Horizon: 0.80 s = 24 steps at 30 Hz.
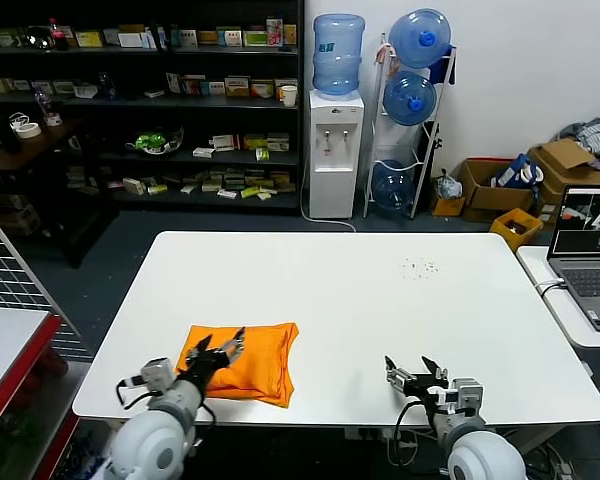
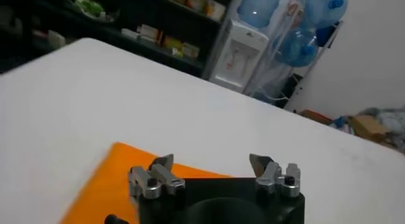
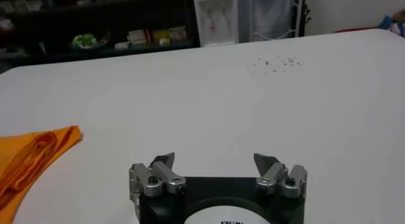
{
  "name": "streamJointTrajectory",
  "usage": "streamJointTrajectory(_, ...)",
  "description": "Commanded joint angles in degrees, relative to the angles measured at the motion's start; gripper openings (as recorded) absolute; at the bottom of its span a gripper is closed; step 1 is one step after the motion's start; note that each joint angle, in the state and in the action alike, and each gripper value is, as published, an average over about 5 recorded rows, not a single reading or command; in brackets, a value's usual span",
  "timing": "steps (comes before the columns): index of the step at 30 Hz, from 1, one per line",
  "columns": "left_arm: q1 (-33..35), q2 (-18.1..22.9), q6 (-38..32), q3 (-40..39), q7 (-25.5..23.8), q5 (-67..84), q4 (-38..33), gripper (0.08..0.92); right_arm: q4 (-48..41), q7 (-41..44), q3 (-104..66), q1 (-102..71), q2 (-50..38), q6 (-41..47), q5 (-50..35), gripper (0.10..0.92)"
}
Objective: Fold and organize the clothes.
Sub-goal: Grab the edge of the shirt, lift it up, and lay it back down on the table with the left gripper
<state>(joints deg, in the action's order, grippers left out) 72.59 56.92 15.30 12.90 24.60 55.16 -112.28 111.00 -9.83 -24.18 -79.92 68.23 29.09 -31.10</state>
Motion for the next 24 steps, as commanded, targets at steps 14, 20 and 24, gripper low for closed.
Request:
streamJointTrajectory(14,2.6,-11.3,-3.0,6.6,-20.0,0.1,15.4,0.823,0.5,-0.1,-0.5,-0.6,-0.6,0.2,-0.1,0.823)
streamJointTrajectory(20,2.3,-10.0,-2.8,5.4,-19.0,-1.5,14.8,0.823,0.4,-0.2,-0.2,-0.5,-0.2,0.2,0.0,0.823)
streamJointTrajectory(24,2.1,-9.1,-2.8,4.8,-17.7,-3.0,15.4,0.823,0.4,-0.2,-0.1,-0.5,-0.3,0.2,0.0,0.823)
